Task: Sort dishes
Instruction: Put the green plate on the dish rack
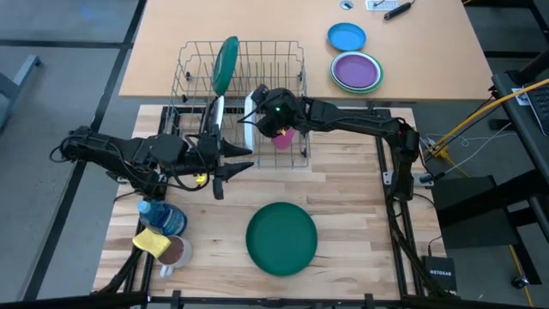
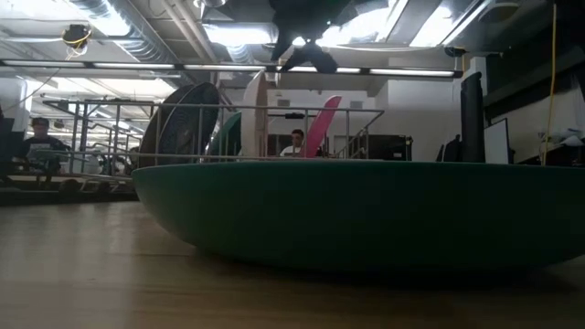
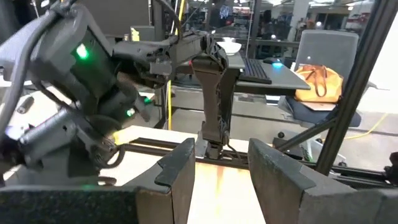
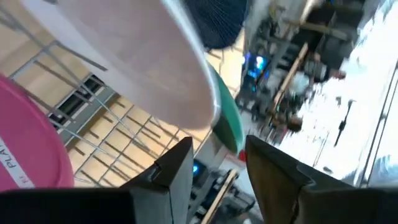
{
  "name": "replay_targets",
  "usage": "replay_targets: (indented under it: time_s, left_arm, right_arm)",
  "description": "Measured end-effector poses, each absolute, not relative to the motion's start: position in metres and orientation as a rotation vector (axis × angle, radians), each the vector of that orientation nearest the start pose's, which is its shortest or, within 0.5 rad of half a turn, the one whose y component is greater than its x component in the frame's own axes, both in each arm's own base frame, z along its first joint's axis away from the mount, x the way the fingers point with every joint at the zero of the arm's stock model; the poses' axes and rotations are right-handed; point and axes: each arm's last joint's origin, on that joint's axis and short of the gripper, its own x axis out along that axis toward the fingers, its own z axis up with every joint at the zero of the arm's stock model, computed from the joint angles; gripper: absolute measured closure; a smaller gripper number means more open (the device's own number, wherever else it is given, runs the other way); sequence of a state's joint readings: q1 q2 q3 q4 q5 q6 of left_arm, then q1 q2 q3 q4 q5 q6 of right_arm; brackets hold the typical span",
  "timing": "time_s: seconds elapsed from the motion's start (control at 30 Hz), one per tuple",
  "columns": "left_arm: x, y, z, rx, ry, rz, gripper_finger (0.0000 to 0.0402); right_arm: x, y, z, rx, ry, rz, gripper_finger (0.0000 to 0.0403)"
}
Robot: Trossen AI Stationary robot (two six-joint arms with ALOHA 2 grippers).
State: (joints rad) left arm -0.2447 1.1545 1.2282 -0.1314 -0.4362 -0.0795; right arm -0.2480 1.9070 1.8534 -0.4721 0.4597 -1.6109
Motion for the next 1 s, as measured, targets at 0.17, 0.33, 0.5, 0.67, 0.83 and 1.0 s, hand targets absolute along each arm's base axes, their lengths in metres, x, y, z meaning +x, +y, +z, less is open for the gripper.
replay_targets:
  time_s: [0.17,0.33,0.5,0.67,0.83,1.0]
  left_arm:
    - [0.242,-0.049,0.418,-0.062,0.043,0.188,0.0263]
    - [0.242,-0.049,0.419,-0.129,0.029,0.19,0.0263]
    - [0.242,-0.049,0.418,-0.264,0.018,0.193,0.0263]
    - [0.242,-0.051,0.414,-0.434,0.042,0.198,0.0263]
    - [0.24,-0.051,0.401,-0.541,0.163,0.219,0.0263]
    - [0.236,-0.05,0.388,-0.524,0.296,0.263,0.0263]
  right_arm:
    - [0.405,-0.118,0.366,-1.401,1.018,-0.253,0.0253]
    - [0.371,-0.111,0.382,-1.1,1.056,-0.351,0.0253]
    - [0.326,-0.096,0.397,-0.704,1.069,-0.35,0.0253]
    - [0.289,-0.078,0.411,-0.293,1.03,-0.18,0.0253]
    - [0.276,-0.061,0.419,0.159,0.945,0.106,0.0253]
    - [0.276,-0.035,0.42,0.326,0.94,0.379,0.0253]
